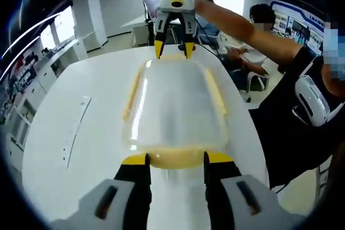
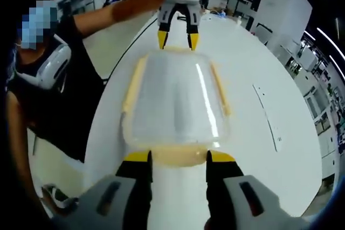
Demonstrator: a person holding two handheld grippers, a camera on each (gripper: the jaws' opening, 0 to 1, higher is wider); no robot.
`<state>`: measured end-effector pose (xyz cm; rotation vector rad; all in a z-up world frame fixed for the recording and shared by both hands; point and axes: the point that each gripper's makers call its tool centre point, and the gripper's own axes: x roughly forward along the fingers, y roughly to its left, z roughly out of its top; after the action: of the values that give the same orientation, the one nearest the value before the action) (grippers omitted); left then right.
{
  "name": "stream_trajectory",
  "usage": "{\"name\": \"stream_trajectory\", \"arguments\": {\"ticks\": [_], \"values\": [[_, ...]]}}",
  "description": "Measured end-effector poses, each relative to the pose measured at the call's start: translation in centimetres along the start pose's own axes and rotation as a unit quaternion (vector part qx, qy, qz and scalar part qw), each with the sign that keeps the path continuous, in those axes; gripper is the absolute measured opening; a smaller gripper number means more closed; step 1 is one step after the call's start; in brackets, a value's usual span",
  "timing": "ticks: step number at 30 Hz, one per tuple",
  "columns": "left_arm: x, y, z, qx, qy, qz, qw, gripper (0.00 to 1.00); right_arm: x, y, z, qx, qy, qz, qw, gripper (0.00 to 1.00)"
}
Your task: Snap each plastic latch of the storage box into its locked position after aligning the lid with the box until every specified latch is closed and the lid sits flush.
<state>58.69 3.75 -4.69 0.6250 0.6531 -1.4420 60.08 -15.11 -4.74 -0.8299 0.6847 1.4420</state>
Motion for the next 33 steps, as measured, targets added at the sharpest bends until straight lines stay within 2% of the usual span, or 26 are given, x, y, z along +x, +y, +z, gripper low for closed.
{"name": "stream_trajectory", "arguments": {"ticks": [8,13,24,33], "values": [[-1.8,-2.0,-0.2,0.002,-0.02,0.022,0.9996,0.35,0.1,1.5,1.6,-0.014,-0.01,-0.007,0.9998,0.35],[-1.8,-2.1,-0.9,-0.002,-0.021,0.02,0.9996,0.35,0.5,2.1,2.1,-0.015,-0.016,-0.002,0.9998,0.35],[-1.2,-1.9,-1.2,-0.005,-0.019,0.022,0.9996,0.35,1.5,1.9,1.1,-0.016,-0.013,0.001,0.9998,0.35],[-0.6,-2.9,-1.8,-0.007,-0.01,0.024,0.9996,0.35,2.4,3.0,0.6,-0.018,-0.013,-0.003,0.9997,0.36]]}}
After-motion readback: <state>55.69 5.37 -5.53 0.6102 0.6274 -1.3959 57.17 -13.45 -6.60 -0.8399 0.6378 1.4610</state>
